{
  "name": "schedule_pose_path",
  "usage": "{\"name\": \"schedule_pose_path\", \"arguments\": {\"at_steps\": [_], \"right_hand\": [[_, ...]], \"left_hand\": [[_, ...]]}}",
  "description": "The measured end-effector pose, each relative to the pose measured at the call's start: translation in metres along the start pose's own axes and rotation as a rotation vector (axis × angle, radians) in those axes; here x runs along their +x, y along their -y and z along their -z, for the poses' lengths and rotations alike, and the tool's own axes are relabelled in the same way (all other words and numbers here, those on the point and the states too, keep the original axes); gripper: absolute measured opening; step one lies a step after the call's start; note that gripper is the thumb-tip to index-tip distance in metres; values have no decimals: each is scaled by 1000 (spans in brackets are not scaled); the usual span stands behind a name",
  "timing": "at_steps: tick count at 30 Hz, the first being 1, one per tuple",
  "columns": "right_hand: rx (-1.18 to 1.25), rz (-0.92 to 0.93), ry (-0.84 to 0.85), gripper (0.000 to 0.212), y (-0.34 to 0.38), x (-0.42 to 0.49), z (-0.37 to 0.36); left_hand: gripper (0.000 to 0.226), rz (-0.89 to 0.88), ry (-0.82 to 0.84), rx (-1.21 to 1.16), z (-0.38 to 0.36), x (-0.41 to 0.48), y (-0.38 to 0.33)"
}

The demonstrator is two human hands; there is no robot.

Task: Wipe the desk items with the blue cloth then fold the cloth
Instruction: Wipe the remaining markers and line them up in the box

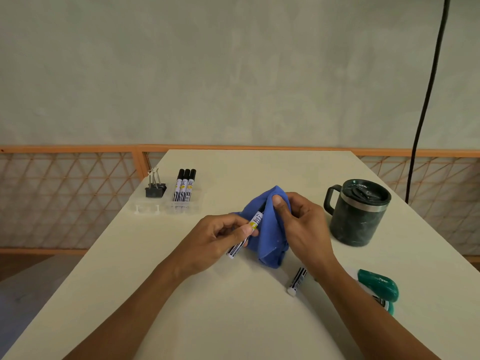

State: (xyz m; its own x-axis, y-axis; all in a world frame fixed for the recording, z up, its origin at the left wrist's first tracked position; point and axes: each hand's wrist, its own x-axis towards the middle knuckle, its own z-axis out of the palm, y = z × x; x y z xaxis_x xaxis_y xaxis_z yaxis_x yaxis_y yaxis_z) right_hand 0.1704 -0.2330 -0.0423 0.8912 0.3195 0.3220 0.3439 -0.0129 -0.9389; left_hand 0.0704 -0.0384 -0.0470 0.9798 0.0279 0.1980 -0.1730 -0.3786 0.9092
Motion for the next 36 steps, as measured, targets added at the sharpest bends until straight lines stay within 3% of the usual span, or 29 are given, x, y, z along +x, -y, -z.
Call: {"name": "schedule_pose_path", "arguments": {"at_steps": [9,17,19,22,28,36], "right_hand": [[172,-72,-59,26,-3,3,6],[86,-38,78,21,2,-2,-3],[28,-22,39,16,1,-1,-2],[-98,10,-56,39,-6,4,-2],[50,-63,-231,43,-12,17,15],[52,-22,-18,27,-4,5,3]], "left_hand": [[2,-76,-279,131,7,-3,-3],[12,-188,-366,310,1,-3,3],[11,-212,-361,340,1,-2,3],[9,-225,-361,329,-1,0,2],[5,-203,-400,287,6,-2,1],[6,-205,-405,283,5,1,6]]}}
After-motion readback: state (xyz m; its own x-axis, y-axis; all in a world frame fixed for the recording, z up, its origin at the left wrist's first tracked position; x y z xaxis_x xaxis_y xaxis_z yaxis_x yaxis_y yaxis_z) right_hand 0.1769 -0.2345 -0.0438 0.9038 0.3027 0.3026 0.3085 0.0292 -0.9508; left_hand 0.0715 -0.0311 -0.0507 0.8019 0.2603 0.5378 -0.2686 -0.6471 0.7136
